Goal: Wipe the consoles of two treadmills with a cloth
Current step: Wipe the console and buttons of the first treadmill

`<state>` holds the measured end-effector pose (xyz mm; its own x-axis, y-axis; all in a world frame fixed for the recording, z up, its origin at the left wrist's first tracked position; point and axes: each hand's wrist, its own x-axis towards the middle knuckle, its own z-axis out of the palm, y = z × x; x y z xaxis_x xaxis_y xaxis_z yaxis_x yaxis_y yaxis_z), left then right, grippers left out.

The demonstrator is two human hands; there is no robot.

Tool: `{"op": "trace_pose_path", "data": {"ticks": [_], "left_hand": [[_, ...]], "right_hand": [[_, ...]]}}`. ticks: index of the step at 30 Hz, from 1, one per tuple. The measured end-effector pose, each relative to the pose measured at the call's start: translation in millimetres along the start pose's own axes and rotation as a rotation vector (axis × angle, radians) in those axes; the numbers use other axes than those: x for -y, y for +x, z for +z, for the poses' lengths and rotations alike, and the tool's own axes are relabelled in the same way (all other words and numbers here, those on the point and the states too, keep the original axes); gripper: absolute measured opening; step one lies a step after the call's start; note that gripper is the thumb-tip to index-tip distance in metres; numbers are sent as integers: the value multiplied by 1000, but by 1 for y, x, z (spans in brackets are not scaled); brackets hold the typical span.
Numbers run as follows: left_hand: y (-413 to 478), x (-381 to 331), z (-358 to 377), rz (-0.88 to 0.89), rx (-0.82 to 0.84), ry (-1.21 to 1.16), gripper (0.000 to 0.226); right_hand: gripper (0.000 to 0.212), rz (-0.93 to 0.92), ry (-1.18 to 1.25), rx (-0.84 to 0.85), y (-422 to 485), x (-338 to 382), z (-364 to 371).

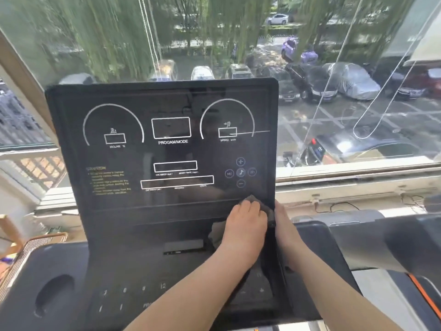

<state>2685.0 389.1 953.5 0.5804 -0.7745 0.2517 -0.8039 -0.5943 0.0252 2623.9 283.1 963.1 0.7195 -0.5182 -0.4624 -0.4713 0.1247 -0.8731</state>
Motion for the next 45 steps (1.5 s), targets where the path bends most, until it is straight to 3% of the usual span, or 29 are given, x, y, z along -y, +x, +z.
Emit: {"op": "trace_pose_path", "data": {"ticks": [4,8,14,19,22,26,30,33,38,40,45], "left_hand": [[-14,12,4,-9,-70,-33,28],[-41,51,-13,-228,-114,-64,33],[-98,107,-22,-462,-225,33,33],[-81,82,-19,-676,-277,22,20],[-57,40,-2,-509,-285,-41,33],[-12,-6,14,-236,-211,-63,36],[4,-9,28,60,-237,43,25],[21,8,8,199,-284,144,20],[96,38,-72,91,-490,165,39],[120,41,-98,42,-563,164,46],[110,25,-69,-12,-551,52,56]], "right_hand": [[60,118,-61,78,11,-9,-11],[93,68,-155,133,17,-20,-8],[81,13,-231,172,22,-19,-11],[96,18,-360,240,37,-23,-29],[107,32,-313,317,43,-24,-38],[105,143,-173,379,55,-30,-42],[89,125,-34,299,68,-42,-45],[91,129,55,247,63,-38,-41],[68,-14,84,191,66,6,-40],[72,-119,136,180,70,35,-39],[56,-199,162,233,65,55,-30]]}}
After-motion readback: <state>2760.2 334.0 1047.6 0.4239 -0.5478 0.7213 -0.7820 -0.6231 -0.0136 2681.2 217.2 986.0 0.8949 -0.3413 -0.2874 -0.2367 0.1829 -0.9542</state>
